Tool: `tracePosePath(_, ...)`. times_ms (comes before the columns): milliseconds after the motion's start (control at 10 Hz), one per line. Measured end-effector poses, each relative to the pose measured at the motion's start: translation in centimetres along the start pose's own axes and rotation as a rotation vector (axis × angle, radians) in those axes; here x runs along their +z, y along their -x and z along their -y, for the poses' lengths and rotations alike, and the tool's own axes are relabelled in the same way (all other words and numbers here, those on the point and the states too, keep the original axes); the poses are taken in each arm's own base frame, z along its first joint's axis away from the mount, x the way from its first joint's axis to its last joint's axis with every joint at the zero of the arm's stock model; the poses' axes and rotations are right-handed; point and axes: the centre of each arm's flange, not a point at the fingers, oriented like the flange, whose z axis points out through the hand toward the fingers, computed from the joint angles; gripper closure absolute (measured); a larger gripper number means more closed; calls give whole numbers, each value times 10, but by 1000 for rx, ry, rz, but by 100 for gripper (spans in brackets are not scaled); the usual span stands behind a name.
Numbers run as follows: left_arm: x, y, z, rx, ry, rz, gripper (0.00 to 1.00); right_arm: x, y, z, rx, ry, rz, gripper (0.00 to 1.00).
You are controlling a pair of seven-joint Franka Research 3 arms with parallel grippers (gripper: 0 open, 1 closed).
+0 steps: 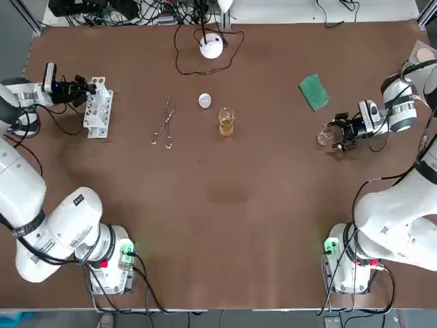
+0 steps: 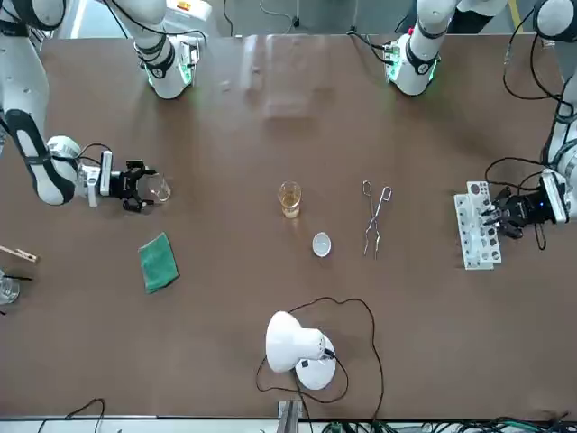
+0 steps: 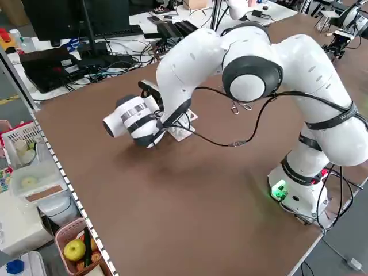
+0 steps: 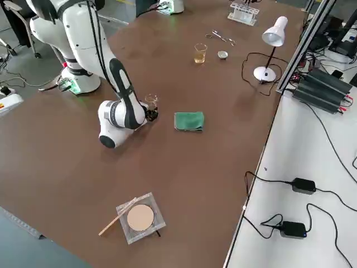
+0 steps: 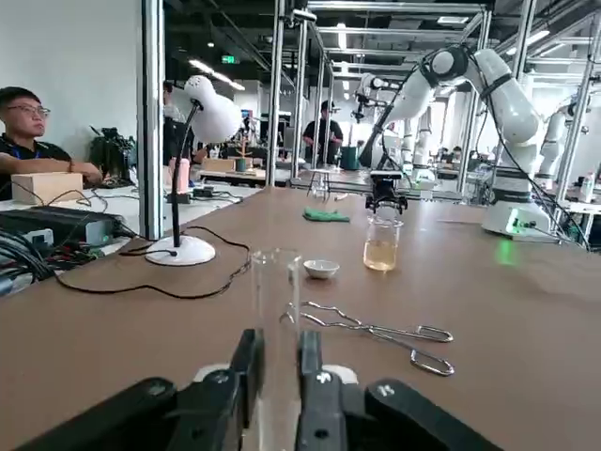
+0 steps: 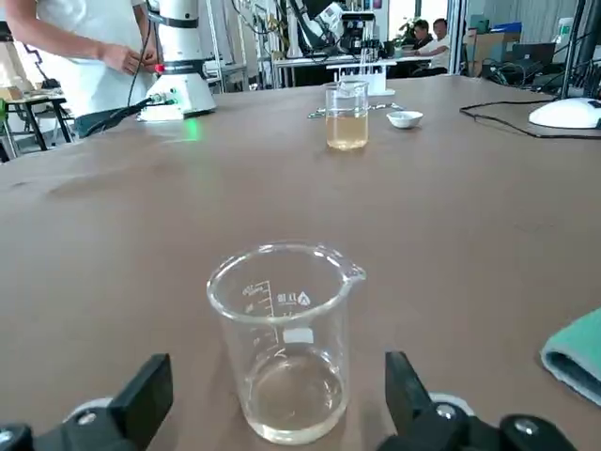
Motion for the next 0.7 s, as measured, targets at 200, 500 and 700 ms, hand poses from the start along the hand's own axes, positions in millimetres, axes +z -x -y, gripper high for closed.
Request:
tracePosePath(200,3,-8,-1,6,8,5,79,6,3,1,-3,-9,-7,0)
tracePosePath(500,13,-24,1,28,33,-7,79,27,11,0,6,-48,-17,0)
tracePosePath(700,14,-37,0,58,49,-25,79,29,12,-1,6,-53,-17,0)
